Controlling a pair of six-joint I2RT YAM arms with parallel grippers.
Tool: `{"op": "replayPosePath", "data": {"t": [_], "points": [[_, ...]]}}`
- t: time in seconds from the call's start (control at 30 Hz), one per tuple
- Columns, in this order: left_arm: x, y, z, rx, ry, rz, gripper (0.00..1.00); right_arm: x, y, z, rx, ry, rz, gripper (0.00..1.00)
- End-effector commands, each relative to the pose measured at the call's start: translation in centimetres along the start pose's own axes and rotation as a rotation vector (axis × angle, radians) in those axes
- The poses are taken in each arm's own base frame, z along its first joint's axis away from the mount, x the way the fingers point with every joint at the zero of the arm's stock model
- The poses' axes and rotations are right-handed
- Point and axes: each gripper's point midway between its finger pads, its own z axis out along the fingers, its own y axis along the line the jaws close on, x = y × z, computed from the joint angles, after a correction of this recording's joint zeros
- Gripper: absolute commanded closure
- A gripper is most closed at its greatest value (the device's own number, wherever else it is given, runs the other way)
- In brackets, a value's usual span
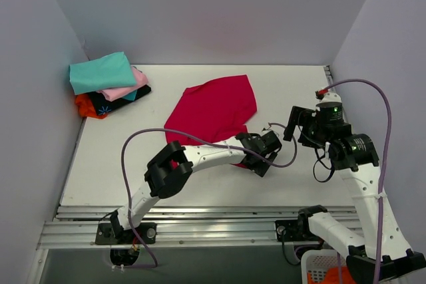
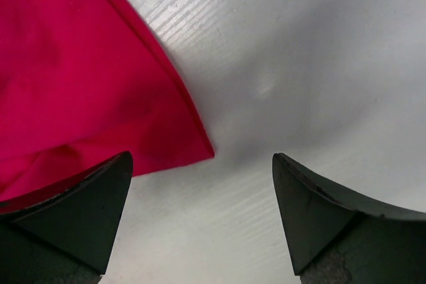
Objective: Fold and stack the t-shirts
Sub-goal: Flatten the tshirt out
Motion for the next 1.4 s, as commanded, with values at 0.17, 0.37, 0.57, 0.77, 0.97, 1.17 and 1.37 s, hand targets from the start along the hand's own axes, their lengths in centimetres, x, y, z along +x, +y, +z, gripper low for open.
{"op": "replayPosePath", "data": {"t": [0.17,0.37,0.57,0.77,0.97,1.17,1.37], "points": [[-0.1,1.4,3.9,-0.025,0.000,-0.128,0.04,0.4,-0.5,0.0,0.033,0.037,0.006,0.00],[2.2,3.8,5.2,-0.062,0.034,-0.191,0.00,0.4,-0.2,1.0,0.030,0.059,-0.003,0.00],[3.5,5.3,5.4,-0.081,0.056,-0.220,0.33,0.2,-0.1,1.6,0.035,0.064,-0.003,0.00],[4.2,5.5,5.1,-0.075,0.066,-0.217,0.98,-0.3,-0.3,1.5,0.052,0.045,0.000,0.00],[2.6,6.1,0.9,-0.053,0.023,-0.209,0.98,-3.1,-0.2,2.0,0.075,-0.052,0.035,0.04],[2.6,8.8,-7.9,-0.047,-0.053,-0.273,0.98,-6.1,4.0,7.8,-0.060,-0.029,0.126,0.10],[8.3,12.9,-14.1,-0.128,-0.033,-0.344,0.98,-7.2,8.1,14.2,-0.179,0.090,0.150,0.00]]}}
